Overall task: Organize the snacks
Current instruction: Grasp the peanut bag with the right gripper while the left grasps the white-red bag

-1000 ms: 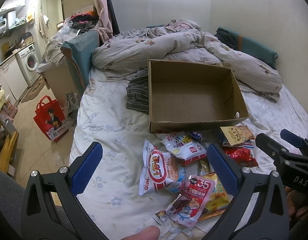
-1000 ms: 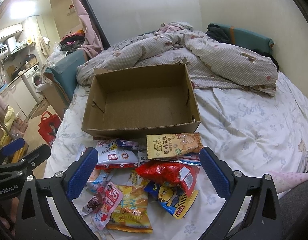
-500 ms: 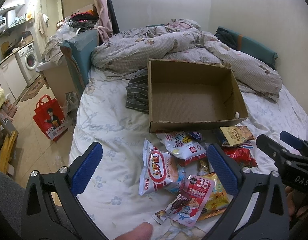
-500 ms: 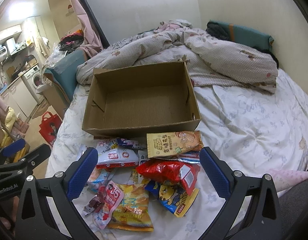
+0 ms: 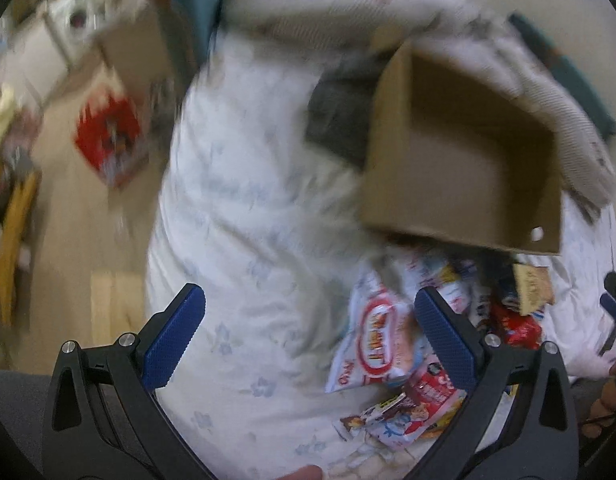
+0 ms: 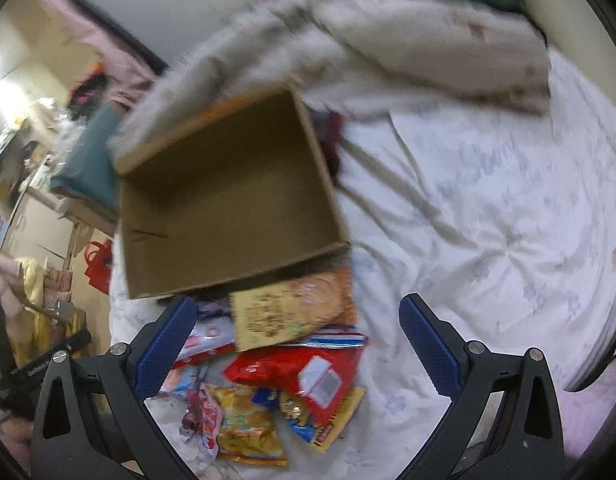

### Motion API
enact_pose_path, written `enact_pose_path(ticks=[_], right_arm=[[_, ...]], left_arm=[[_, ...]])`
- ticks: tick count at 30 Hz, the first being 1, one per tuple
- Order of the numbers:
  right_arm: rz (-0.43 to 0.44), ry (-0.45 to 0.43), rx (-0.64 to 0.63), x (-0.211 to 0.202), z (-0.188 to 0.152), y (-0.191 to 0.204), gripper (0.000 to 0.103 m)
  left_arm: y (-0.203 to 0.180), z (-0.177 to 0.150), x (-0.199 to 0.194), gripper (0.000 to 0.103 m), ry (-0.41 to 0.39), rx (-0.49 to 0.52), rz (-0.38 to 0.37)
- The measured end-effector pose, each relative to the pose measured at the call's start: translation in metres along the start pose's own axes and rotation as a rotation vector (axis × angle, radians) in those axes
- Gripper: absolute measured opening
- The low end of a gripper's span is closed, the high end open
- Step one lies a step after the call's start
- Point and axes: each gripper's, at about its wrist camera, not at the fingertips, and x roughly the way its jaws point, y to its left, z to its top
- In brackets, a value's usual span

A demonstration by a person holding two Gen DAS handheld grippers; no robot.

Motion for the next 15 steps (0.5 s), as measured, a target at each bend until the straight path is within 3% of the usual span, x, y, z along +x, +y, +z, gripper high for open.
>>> enact_pose_path(ticks=[3,5,10,15], right_arm=[[0.013,0.154,0.042,0.04,0.01,-0.015,0.103],[0.022,0.195,0.057,0.057,0.01,-0.019,0.103],[-0.015,0.29,-0.031,0.095,0.006,-0.008,0.103],[-0.035,0.328,-0.107,0.115,0.005,0.005,0.103]], left_arm=[[0.012,0.0,0.036,0.103,0.128,-0.062,-0.018],[0.012,-0.009,0.052,0.103,0.184,-0.074,-0.043],[-0.009,-0.027,0.064,0.103,0.232,0.021,-0.084],[-0.025,-0.041,0.082,0.103,0.306,0.071,-0.101]])
